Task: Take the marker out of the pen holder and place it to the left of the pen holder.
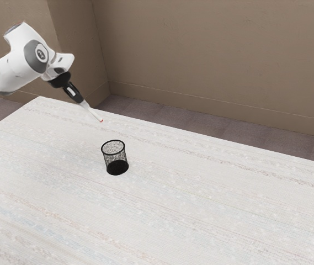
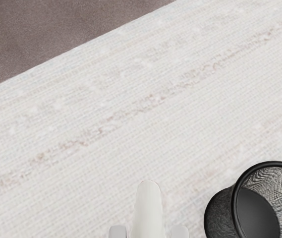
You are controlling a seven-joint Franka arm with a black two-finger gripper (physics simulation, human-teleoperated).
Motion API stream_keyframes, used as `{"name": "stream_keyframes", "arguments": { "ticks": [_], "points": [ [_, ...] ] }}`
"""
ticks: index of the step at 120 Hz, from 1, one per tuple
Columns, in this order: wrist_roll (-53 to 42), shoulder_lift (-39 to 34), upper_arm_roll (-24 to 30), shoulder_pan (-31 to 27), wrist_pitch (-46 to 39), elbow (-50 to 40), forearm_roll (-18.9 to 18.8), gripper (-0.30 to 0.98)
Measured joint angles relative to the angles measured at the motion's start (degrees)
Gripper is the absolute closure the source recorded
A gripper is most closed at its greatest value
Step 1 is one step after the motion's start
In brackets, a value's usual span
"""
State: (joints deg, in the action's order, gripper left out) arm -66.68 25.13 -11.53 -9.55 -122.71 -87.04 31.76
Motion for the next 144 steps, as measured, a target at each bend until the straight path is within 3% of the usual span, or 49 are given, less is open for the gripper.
{"name": "stream_keyframes", "arguments": {
  "ticks": [13,31,88,110,127,136,144],
  "points": [
    [-3.3,4.3,0.2,-0.1,-7.2,-0.5,3.6,0.77],
    [-6.9,8.5,0.3,-0.7,-12.6,-0.5,5.7,0.77],
    [-14.3,14.6,3.3,-2.5,-17.9,0.0,8.4,0.77],
    [-15.9,14.7,3.5,-2.5,-17.5,-0.2,8.9,0.38],
    [-16.7,11.8,3.4,-2.1,-16.5,-1.3,8.8,0.20],
    [-15.9,1.0,3.3,-1.4,-15.0,-8.9,6.0,0.14],
    [-12.4,-10.7,3.3,0.7,-10.4,-12.1,-4.8,0.10]
  ]
}}
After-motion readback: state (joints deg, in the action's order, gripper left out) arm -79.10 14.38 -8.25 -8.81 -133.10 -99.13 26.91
